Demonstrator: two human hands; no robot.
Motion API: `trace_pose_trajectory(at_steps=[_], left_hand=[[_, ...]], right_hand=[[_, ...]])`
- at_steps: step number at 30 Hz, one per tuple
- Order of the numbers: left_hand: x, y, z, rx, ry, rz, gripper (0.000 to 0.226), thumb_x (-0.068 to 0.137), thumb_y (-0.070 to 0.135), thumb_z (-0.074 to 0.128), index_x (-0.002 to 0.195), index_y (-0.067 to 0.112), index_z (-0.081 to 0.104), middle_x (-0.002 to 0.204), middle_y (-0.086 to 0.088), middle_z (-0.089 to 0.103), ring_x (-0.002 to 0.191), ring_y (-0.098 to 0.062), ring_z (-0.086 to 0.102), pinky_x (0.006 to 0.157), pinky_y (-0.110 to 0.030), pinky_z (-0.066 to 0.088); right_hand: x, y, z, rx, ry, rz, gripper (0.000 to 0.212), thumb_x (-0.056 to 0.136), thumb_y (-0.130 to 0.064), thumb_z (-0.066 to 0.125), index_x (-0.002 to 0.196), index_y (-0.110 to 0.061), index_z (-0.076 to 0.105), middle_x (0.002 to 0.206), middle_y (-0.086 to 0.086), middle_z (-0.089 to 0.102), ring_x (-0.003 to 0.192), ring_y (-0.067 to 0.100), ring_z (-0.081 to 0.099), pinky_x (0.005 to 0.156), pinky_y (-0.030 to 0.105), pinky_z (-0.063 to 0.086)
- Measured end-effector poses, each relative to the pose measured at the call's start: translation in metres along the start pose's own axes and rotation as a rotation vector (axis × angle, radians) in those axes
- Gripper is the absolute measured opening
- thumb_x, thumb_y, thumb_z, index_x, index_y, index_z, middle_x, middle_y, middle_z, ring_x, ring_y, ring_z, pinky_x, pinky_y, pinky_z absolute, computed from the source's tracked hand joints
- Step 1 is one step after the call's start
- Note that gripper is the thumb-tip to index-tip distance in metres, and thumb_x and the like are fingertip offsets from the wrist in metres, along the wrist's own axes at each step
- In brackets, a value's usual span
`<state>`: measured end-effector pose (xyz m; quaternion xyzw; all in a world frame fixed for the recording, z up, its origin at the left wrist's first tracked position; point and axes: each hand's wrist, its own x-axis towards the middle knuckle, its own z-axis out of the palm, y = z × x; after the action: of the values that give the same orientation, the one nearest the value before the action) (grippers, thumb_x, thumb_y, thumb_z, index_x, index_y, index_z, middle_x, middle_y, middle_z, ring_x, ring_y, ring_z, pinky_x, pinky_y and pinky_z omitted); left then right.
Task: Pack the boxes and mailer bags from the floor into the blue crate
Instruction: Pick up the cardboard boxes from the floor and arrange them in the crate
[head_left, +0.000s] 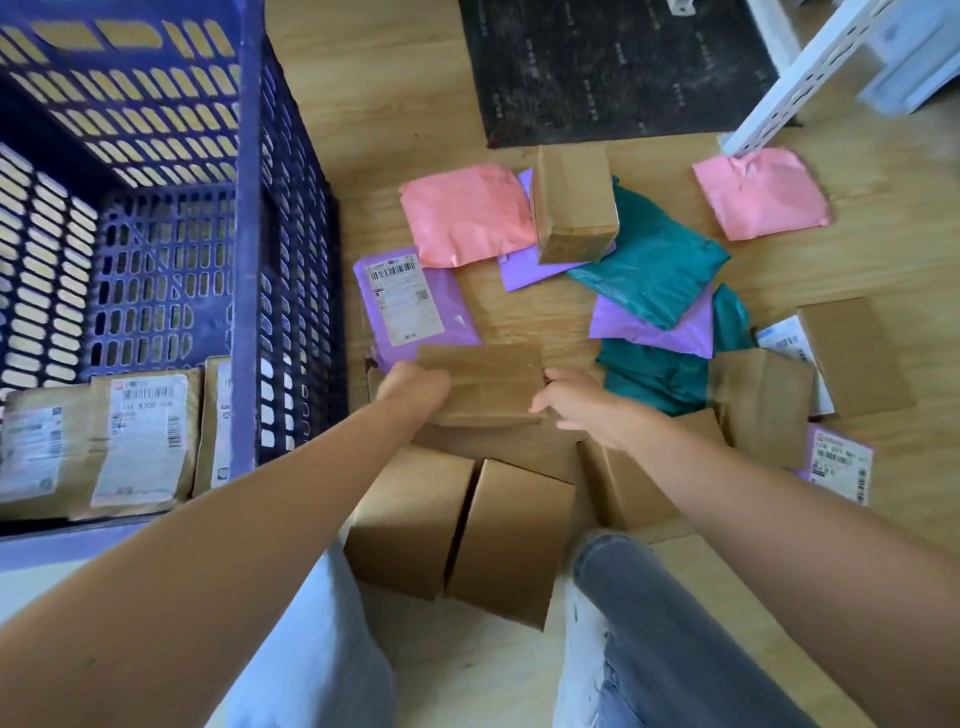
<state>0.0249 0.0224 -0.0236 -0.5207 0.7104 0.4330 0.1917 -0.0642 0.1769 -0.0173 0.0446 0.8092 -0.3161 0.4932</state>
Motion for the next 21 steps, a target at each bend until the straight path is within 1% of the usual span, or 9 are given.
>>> trace_pose_trajectory(at_steps=[3,5,6,8,11,13,16,18,21], left_hand=[[-0.015,0.013,-0.011,-0.031,0.008,0.075,0.043,0.09,0.014,0.042,0.132,0.008,0.046,0.127,-0.015,0.054,0.112,-0.031,0.052,0.082,-0.026,0.037],[-0.03,0.021,-0.022,-0.064,0.012,0.132,0.047,0.089,0.012,0.04,0.136,0.012,0.039,0.131,-0.015,0.049,0.114,-0.032,0.05,0.084,-0.025,0.036],[-0.037,0.025,-0.029,-0.097,0.01,0.165,0.049,0.088,0.012,0.04,0.137,0.014,0.036,0.129,-0.016,0.05,0.111,-0.032,0.052,0.082,-0.025,0.037],[-0.053,0.032,-0.045,-0.158,0.005,0.226,0.055,0.084,0.011,0.043,0.137,0.018,0.032,0.123,-0.014,0.054,0.104,-0.031,0.056,0.077,-0.028,0.043],[-0.075,0.037,-0.073,-0.19,0.019,0.332,0.058,0.082,0.005,0.053,0.135,0.017,0.032,0.108,-0.009,0.056,0.098,-0.029,0.059,0.076,-0.031,0.047],[-0.087,0.036,-0.095,-0.218,0.05,0.417,0.062,0.08,0.007,0.065,0.132,0.015,0.034,0.105,-0.005,0.059,0.101,-0.026,0.06,0.084,-0.033,0.05],[-0.102,0.029,-0.133,-0.307,0.122,0.496,0.072,0.072,0.015,0.079,0.133,0.014,0.04,0.113,-0.002,0.059,0.105,-0.021,0.058,0.095,-0.037,0.049],[-0.11,0.023,-0.16,-0.33,0.171,0.523,0.075,0.073,0.02,0.08,0.137,0.016,0.041,0.119,-0.004,0.06,0.106,-0.02,0.059,0.093,-0.036,0.049],[-0.118,0.012,-0.202,-0.38,0.265,0.538,0.068,0.078,0.032,0.074,0.137,0.018,0.044,0.118,-0.003,0.061,0.096,-0.014,0.057,0.081,-0.026,0.046]], right_hand=[[-0.014,-0.012,-0.015,-0.011,0.05,-0.07,0.069,0.081,-0.004,0.06,0.145,-0.013,0.035,0.145,0.009,0.041,0.124,0.024,0.048,0.102,0.039,0.045],[-0.029,-0.024,-0.022,-0.038,0.087,-0.129,0.08,0.076,-0.005,0.062,0.148,-0.018,0.029,0.13,0.003,0.049,0.106,0.019,0.053,0.089,0.033,0.049],[-0.038,-0.032,-0.026,-0.05,0.106,-0.159,0.082,0.073,-0.006,0.063,0.147,-0.018,0.032,0.12,0.001,0.051,0.101,0.019,0.054,0.084,0.032,0.049],[-0.055,-0.046,-0.031,-0.071,0.15,-0.231,0.078,0.066,-0.006,0.064,0.139,-0.02,0.04,0.118,0.001,0.052,0.11,0.024,0.054,0.091,0.039,0.05],[-0.08,-0.072,-0.033,-0.094,0.229,-0.325,0.086,0.072,0.001,0.061,0.147,-0.022,0.028,0.134,0.006,0.046,0.124,0.026,0.046,0.103,0.043,0.043],[-0.096,-0.09,-0.031,-0.124,0.274,-0.397,0.089,0.075,0.003,0.06,0.151,-0.023,0.021,0.144,0.006,0.039,0.128,0.026,0.042,0.1,0.036,0.042],[-0.12,-0.119,-0.021,-0.176,0.354,-0.517,0.089,0.077,0.005,0.059,0.151,-0.026,0.019,0.143,0.005,0.039,0.125,0.025,0.043,0.089,0.028,0.04],[-0.134,-0.138,-0.009,-0.185,0.37,-0.585,0.091,0.076,0.006,0.058,0.15,-0.03,0.019,0.142,0.004,0.041,0.123,0.025,0.047,0.086,0.028,0.043],[-0.152,-0.169,0.012,-0.171,0.355,-0.693,0.09,0.075,0.008,0.06,0.149,-0.027,0.021,0.145,0.006,0.04,0.119,0.022,0.049,0.083,0.028,0.048]])
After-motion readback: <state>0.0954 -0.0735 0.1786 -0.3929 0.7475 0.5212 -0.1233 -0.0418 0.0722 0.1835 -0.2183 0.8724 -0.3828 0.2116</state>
